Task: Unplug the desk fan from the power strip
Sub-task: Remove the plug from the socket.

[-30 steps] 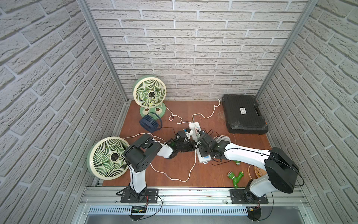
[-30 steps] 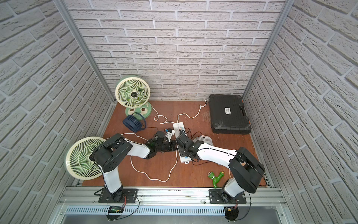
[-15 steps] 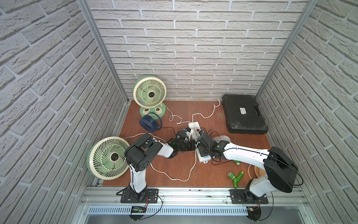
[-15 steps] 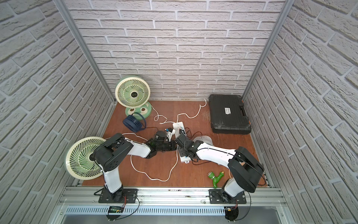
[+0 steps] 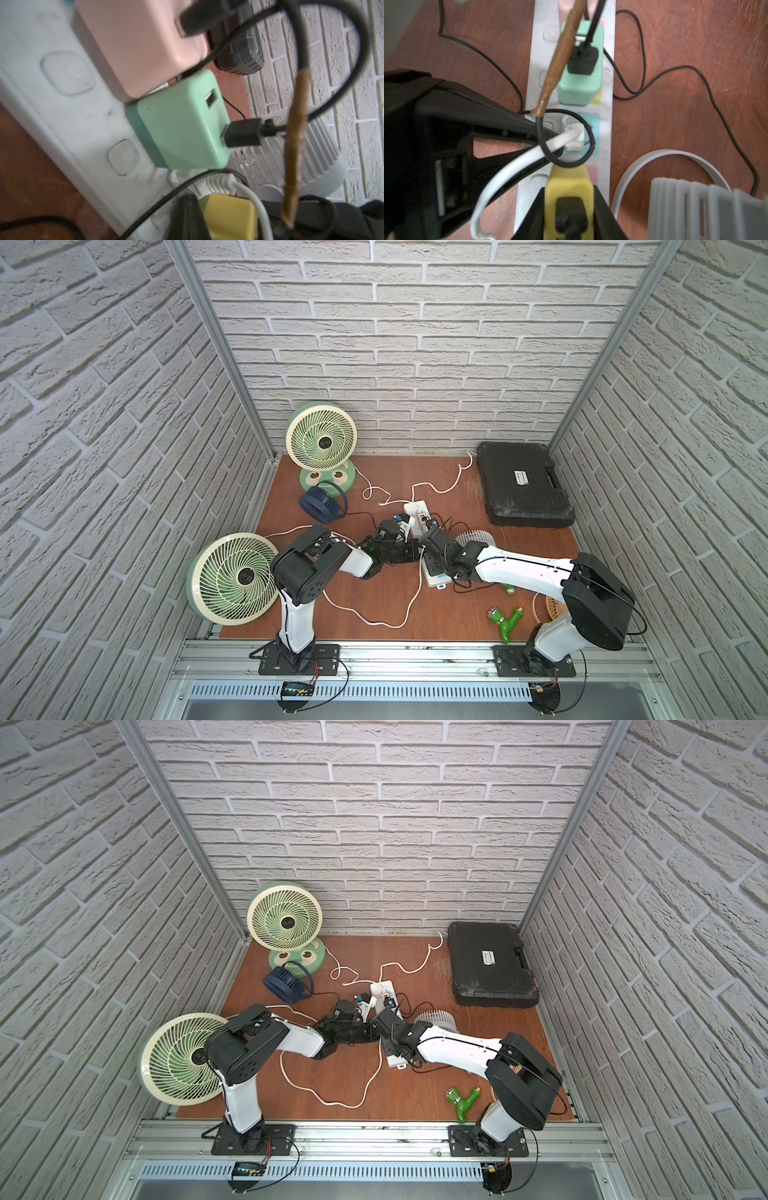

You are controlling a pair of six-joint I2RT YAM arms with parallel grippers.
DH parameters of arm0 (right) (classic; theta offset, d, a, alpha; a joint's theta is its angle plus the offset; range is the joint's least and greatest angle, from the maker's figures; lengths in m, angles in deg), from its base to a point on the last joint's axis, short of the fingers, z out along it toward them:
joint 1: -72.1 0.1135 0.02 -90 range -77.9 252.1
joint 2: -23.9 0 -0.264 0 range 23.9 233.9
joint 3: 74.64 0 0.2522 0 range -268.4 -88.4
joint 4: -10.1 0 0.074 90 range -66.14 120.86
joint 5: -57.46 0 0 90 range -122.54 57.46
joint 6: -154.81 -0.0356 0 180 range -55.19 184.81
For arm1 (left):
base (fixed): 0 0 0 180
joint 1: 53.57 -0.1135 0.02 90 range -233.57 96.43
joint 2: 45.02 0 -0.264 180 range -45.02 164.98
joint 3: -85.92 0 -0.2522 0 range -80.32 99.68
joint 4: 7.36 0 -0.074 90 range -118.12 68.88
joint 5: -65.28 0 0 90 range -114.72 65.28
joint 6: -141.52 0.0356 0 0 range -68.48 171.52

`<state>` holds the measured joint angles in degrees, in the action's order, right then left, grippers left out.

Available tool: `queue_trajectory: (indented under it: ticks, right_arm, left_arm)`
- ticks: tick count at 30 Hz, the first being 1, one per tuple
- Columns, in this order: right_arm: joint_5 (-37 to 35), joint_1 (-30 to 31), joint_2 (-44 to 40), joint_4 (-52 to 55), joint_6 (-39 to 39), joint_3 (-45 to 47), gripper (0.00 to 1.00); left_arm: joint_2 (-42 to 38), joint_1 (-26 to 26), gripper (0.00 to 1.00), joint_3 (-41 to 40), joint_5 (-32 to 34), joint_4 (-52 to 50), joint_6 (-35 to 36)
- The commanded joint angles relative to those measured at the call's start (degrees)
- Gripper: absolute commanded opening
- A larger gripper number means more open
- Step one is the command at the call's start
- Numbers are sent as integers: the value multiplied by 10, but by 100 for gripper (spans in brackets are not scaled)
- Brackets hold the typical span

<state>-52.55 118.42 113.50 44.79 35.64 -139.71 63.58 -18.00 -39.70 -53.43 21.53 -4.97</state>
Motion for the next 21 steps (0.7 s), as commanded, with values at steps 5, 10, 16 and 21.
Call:
queue_trajectory:
  ticks: [5, 10, 16, 21]
  right_arm:
    - [-9, 1, -5, -34, -13, 8, 6]
    - [47, -30, -43, -88, -37, 46, 3]
    - [-64, 17, -16, -10, -25, -1, 3]
    - [-1, -14, -48, -69, -44, 39, 3]
  left_arm:
    - [25, -4, 0, -8, 21, -55, 1]
    - [24, -7, 0, -11, 23, -57, 1]
    - [24, -6, 0, -9, 25, -62, 1]
    - [24, -7, 0, -10, 26, -64, 1]
